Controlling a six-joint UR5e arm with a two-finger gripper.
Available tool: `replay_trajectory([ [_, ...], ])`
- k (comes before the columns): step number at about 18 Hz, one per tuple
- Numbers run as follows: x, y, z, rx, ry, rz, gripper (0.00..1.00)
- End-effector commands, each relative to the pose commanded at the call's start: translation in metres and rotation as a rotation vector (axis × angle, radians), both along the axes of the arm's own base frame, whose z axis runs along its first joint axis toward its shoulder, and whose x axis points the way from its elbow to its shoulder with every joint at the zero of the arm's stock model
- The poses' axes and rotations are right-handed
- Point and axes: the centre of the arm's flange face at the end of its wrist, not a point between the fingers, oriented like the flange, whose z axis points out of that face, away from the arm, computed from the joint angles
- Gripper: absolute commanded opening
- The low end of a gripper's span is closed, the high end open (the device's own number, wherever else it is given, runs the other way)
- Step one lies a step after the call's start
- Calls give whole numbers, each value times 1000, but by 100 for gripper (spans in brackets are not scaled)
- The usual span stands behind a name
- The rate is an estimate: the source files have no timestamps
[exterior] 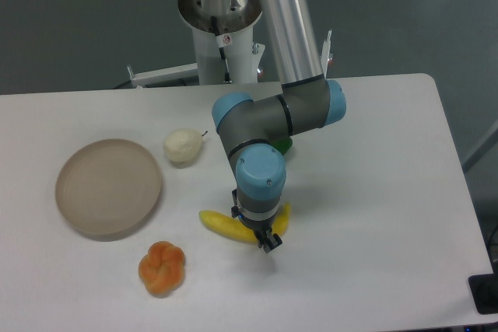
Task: Pick up the banana from the table
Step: 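Close the gripper on the middle of the banana, then lift the held banana and carry it away from the green pepper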
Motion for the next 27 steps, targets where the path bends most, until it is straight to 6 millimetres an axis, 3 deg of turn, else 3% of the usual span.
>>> replay_trajectory([
  [1, 0, 0, 2, 1, 1, 9, 14],
  [2, -1, 0, 4, 4, 2, 12, 11],
  [4, -2, -2, 5, 1, 1, 14, 10],
  [8, -18, -17, 45, -32, -21, 40, 11],
  [12, -58, -25, 89, -54, -40, 101, 10],
  [15, -93, -35, 110, -17, -24, 152, 1],
  [19, -137, -49, 103, -4, -17, 193, 1],
  [21, -153, -40, 92, -6, -8, 135, 4],
  [23, -169, -40, 93, 14, -3, 139, 4],
  [27, -204, -63, 93, 42, -8, 72, 3],
])
